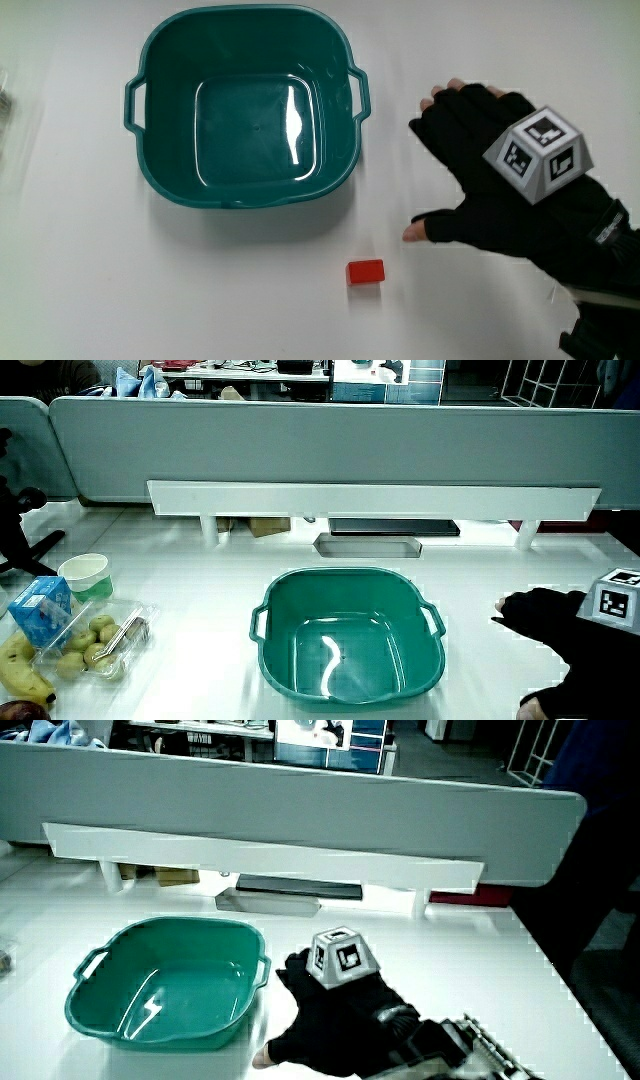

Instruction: Pick red block

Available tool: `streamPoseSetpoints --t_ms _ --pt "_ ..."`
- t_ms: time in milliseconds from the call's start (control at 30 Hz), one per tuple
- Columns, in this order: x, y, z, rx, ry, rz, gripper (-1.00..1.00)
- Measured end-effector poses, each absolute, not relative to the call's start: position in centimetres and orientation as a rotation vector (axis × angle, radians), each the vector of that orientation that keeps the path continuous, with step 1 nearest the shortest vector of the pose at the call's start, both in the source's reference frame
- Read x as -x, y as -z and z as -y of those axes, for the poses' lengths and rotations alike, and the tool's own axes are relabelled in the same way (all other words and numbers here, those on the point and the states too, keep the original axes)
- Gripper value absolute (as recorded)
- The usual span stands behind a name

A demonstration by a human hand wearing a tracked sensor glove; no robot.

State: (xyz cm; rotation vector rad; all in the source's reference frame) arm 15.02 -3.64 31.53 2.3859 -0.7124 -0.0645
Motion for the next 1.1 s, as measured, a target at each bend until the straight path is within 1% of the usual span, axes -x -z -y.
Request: streamPoseSetpoints --t_ms 33,167,367,400,533,567,767,800,867,1000,1100 --pt "-14.9 -31.6 3.4 -2.399 0.077 0.714 0.0" --pt "-14.4 -32.1 2.7 -2.371 0.075 0.747 0.0" --pt "-14.0 -33.3 1.8 -2.307 0.017 0.758 0.0" --pt "-13.7 -33.1 1.6 -2.32 0.049 0.768 0.0" --pt "-13.3 -34.3 0.9 -2.275 0.052 0.789 0.0" --pt "-13.0 -34.3 0.8 -2.283 0.066 0.793 0.0" --pt "-12.3 -35.7 0.0 -2.239 0.066 0.801 0.0" --pt "-12.2 -36.1 -0.2 -2.214 0.062 0.809 0.0" --pt "-11.9 -36.3 -0.4 -2.219 0.069 0.816 0.0" --pt "-11.4 -37.5 -0.9 -2.185 0.07 0.824 0.0" --pt "-10.9 -37.8 -1.2 -2.177 0.07 0.836 0.0"
